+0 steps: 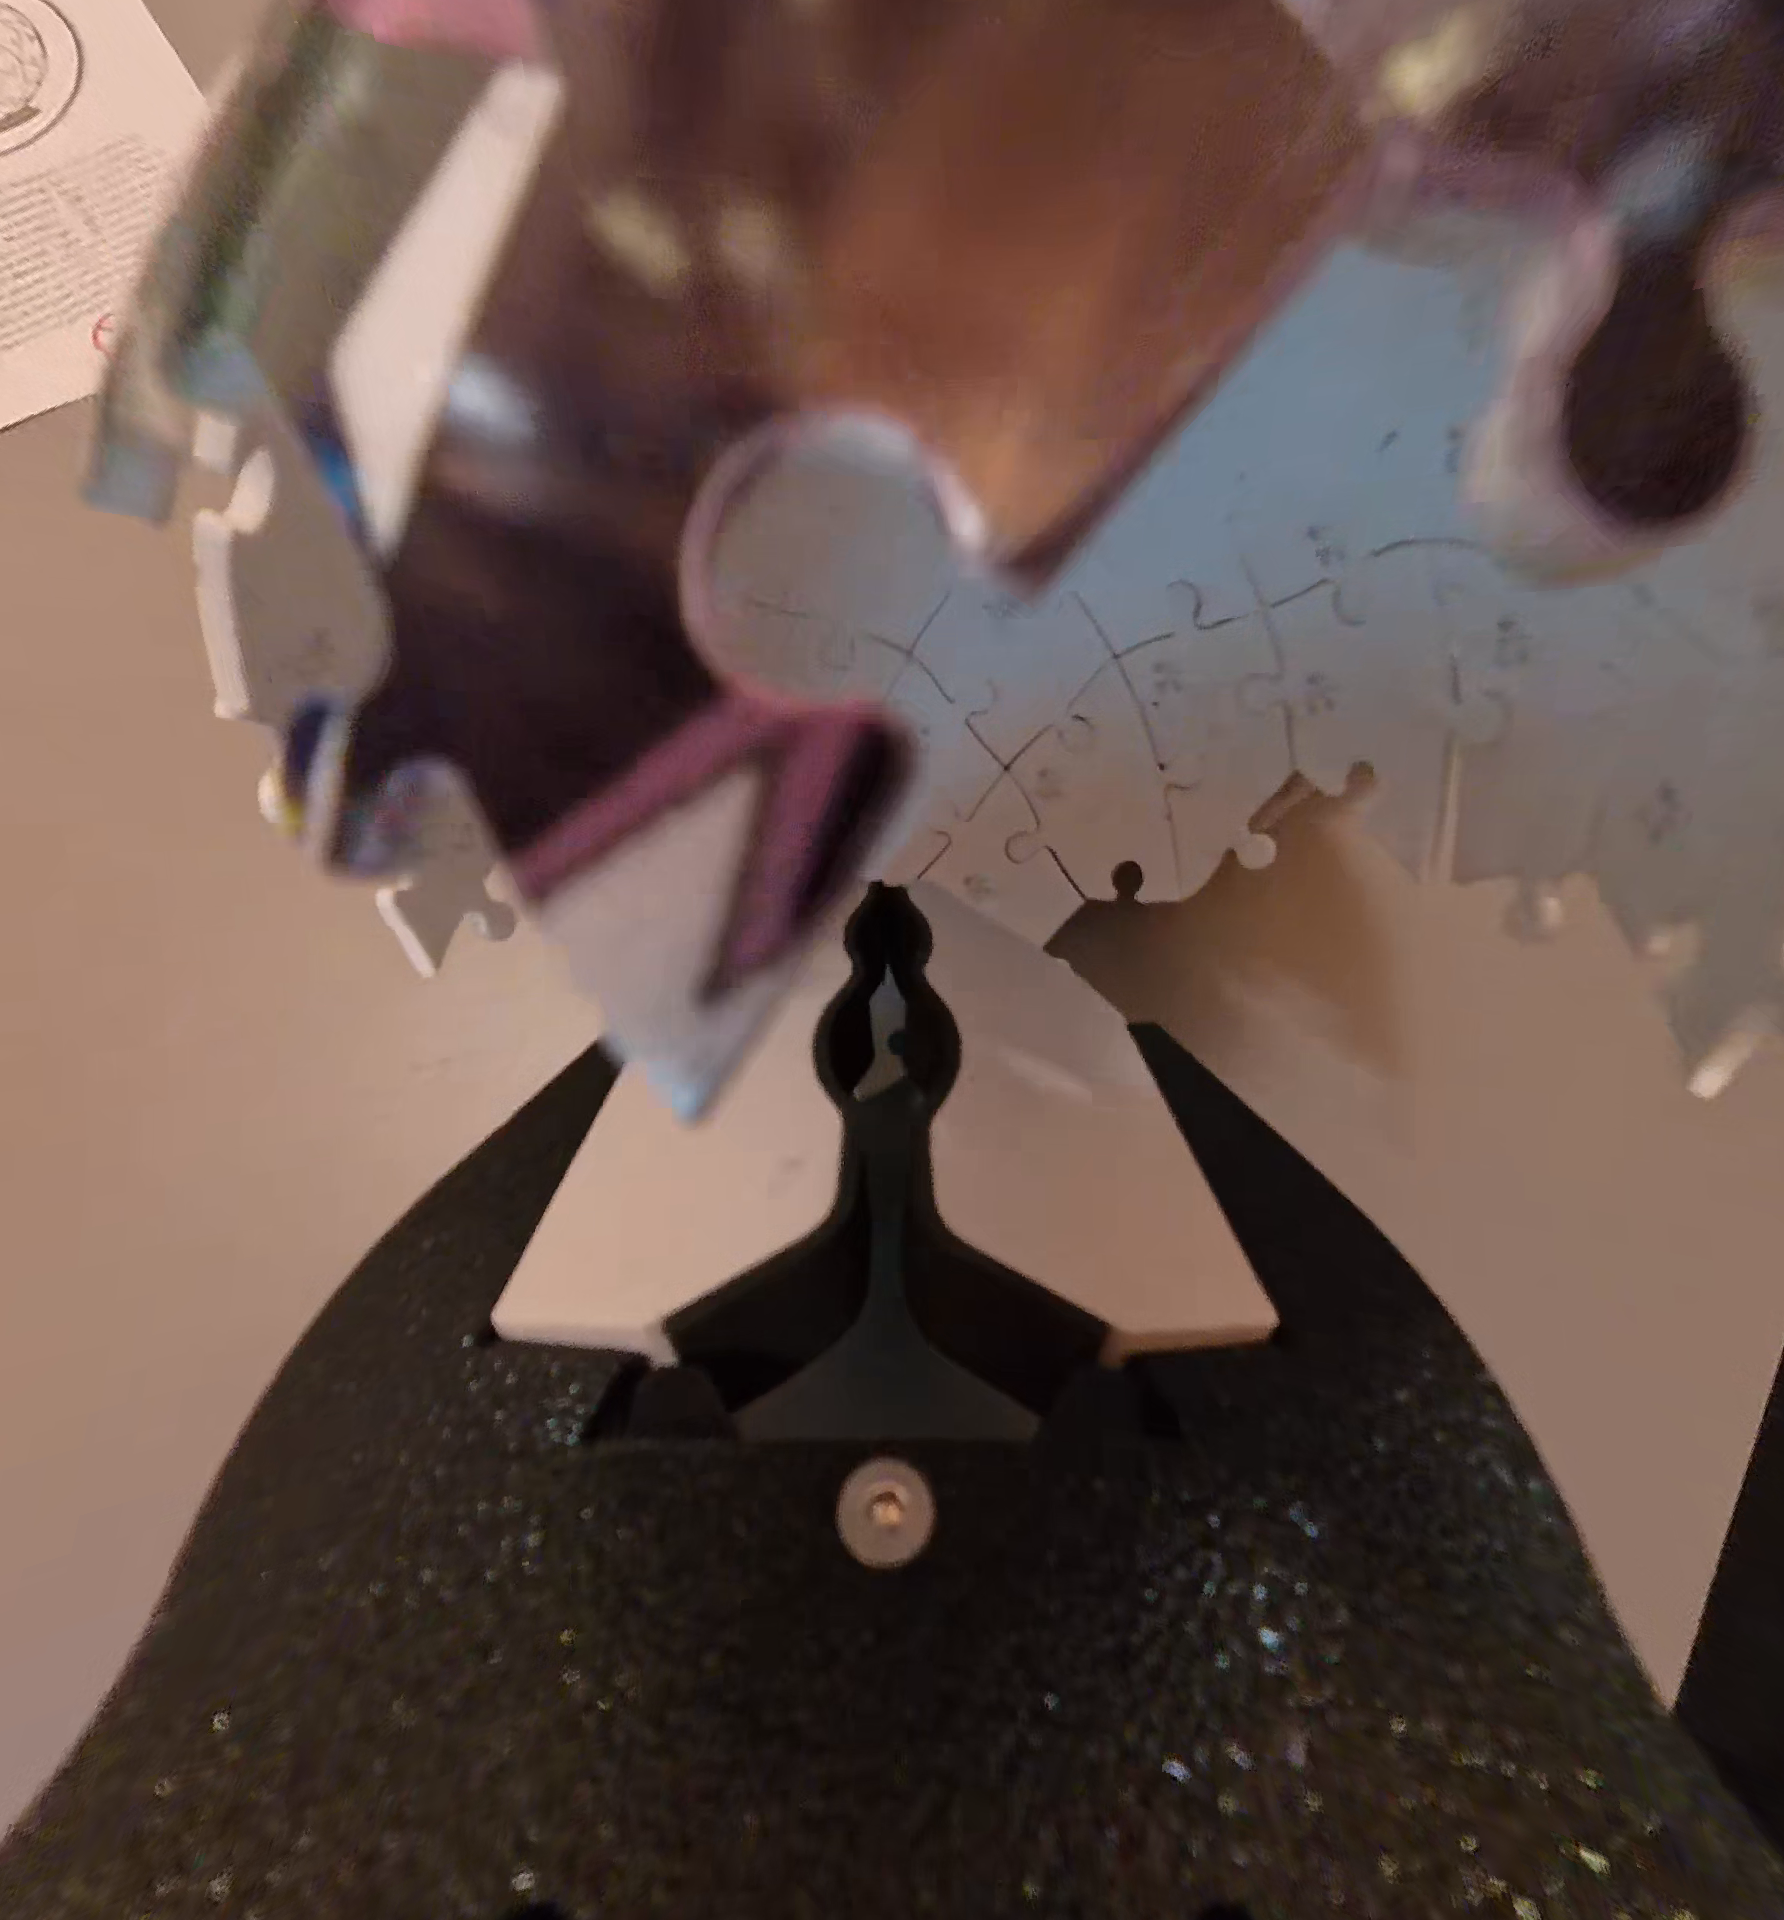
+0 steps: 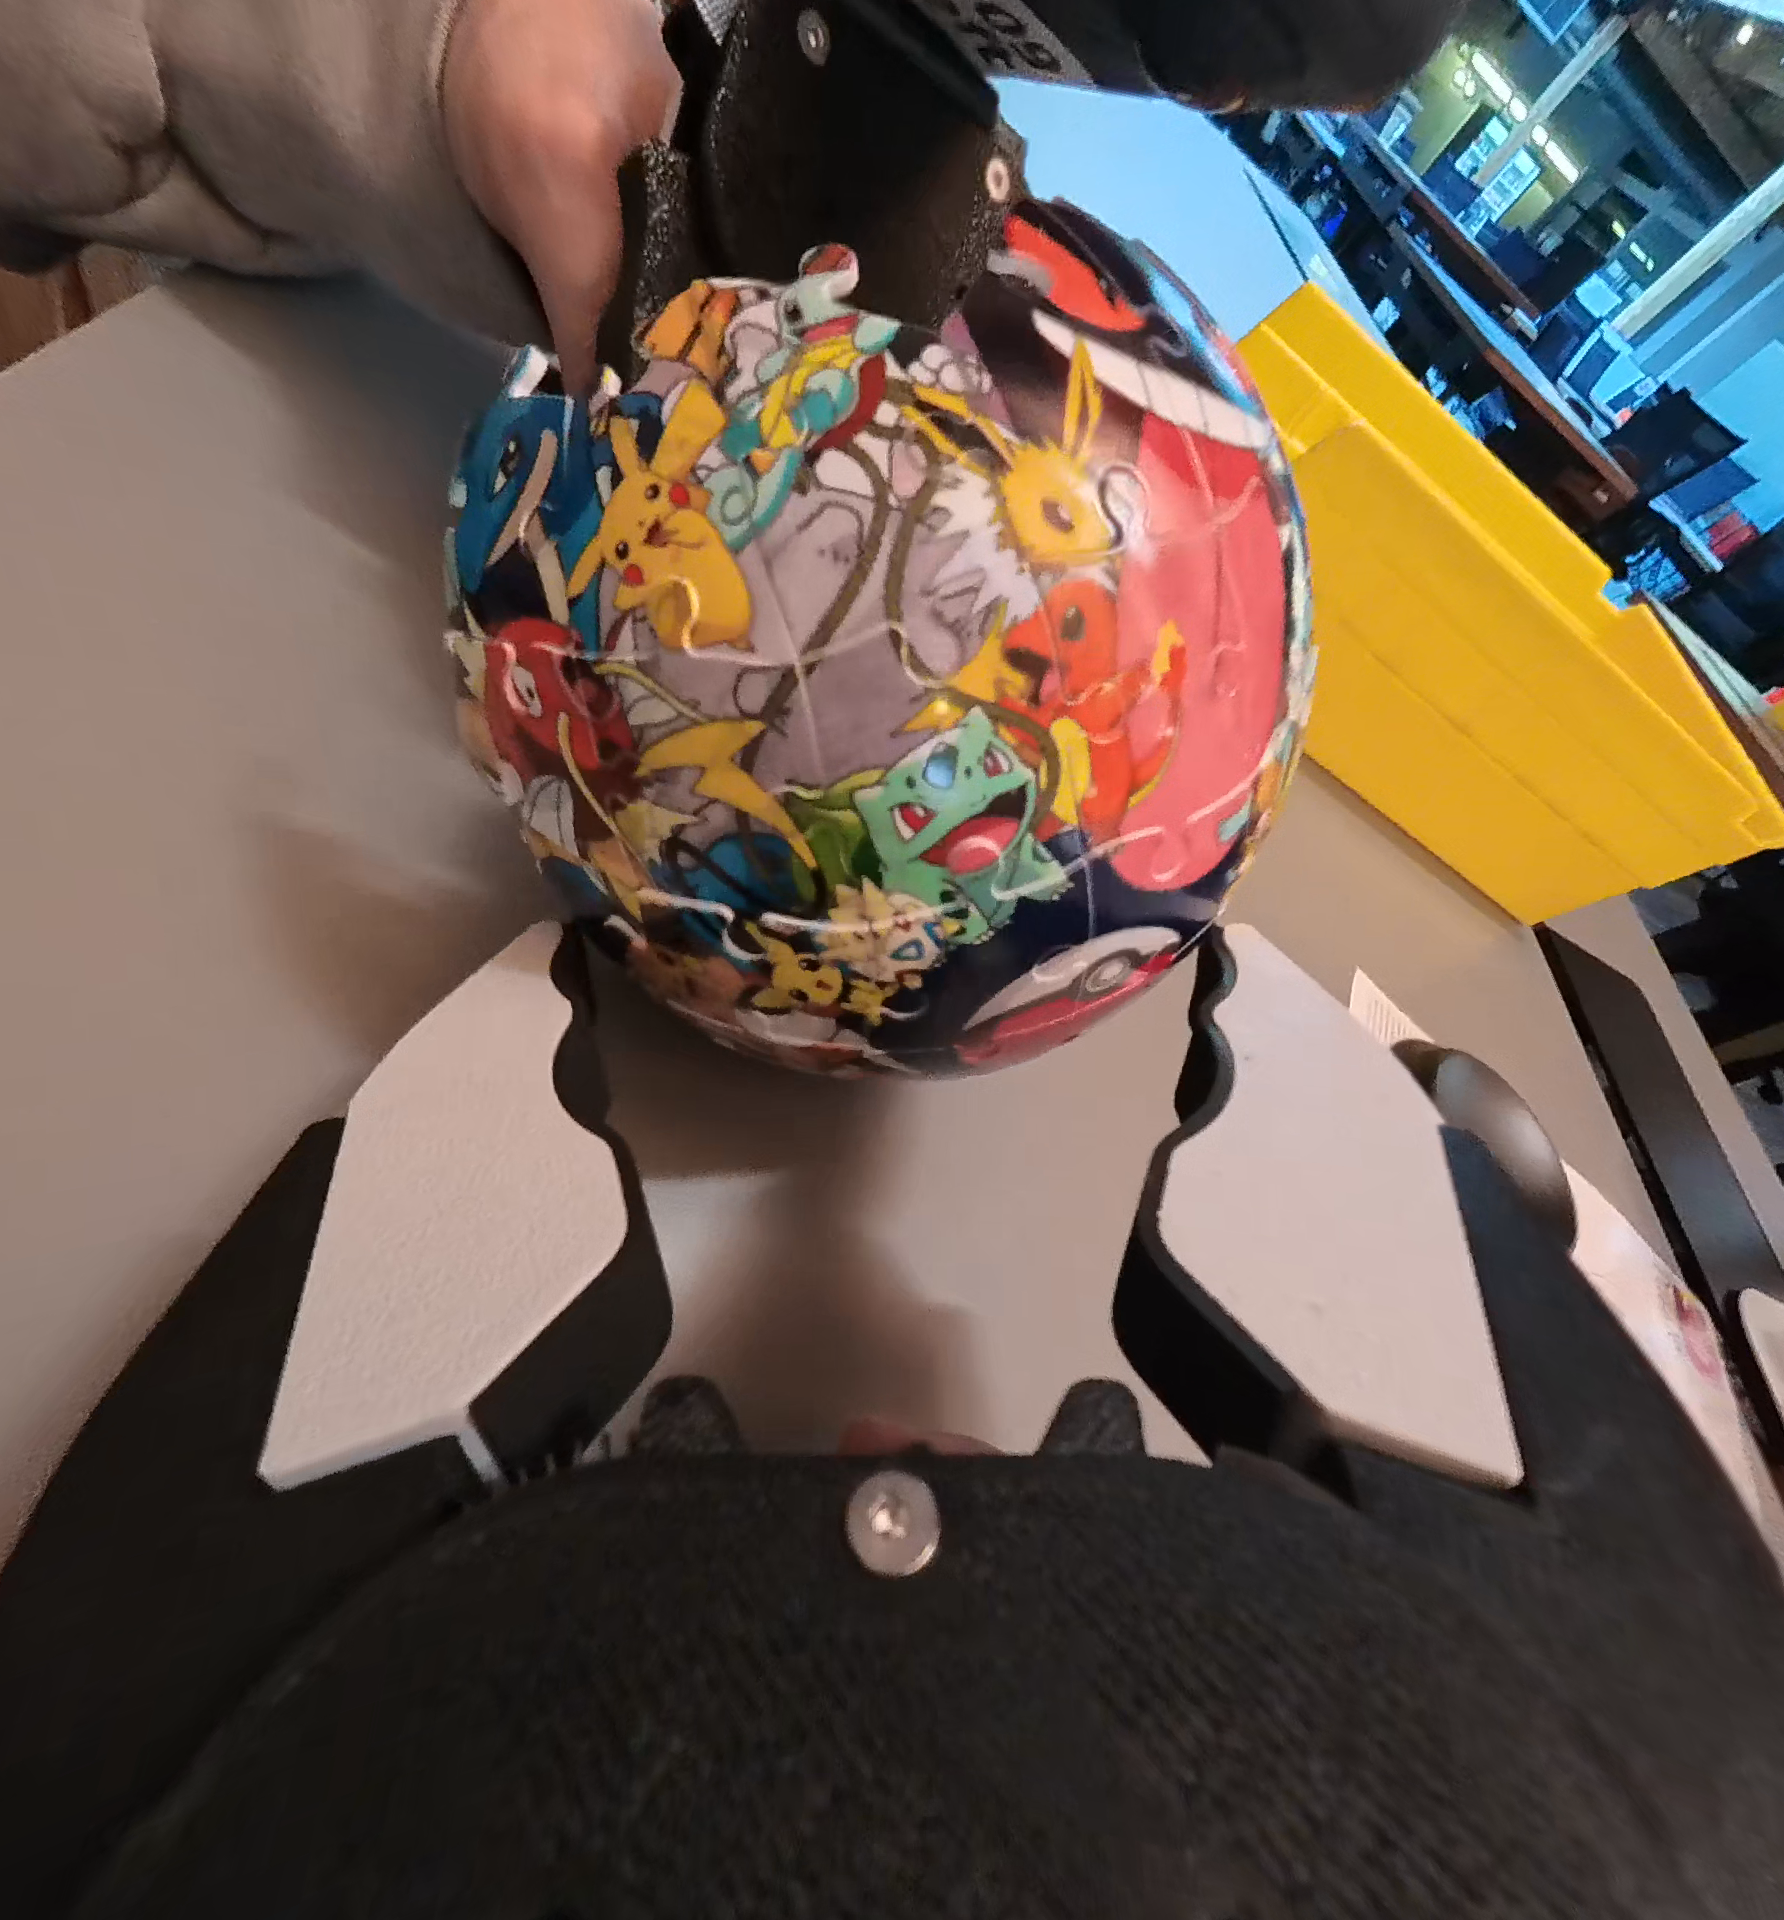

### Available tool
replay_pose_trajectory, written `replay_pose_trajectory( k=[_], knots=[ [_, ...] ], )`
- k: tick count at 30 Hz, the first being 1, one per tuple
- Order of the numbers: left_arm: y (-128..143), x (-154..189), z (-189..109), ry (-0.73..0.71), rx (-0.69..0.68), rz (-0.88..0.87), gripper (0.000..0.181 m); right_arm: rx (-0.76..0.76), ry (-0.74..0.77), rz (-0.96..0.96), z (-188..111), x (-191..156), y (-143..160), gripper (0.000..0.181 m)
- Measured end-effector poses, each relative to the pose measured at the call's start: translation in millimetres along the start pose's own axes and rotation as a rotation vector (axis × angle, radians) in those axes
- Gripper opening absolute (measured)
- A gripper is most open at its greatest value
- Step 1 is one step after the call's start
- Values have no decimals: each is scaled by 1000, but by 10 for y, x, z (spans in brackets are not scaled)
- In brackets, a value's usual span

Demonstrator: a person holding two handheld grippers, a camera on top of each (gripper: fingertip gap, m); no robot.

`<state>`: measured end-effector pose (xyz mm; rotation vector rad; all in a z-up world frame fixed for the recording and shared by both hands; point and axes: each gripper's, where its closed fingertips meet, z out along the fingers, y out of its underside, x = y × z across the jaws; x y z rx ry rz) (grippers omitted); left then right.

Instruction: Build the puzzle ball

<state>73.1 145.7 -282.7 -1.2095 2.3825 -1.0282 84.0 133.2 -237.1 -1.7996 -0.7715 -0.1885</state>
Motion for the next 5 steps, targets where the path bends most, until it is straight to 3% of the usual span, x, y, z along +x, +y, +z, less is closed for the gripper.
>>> replay_pose_trajectory(
  k=[1, 5],
  knots=[
    [0, 0, 0, 0, 1, 9, 0, 3, 2, -7, 2, -1, -6, 109],
    [-2, -4, -4, -2, 5, 2, 2, 5, 4, -18, -5, 3, -16, 108]
  ],
)
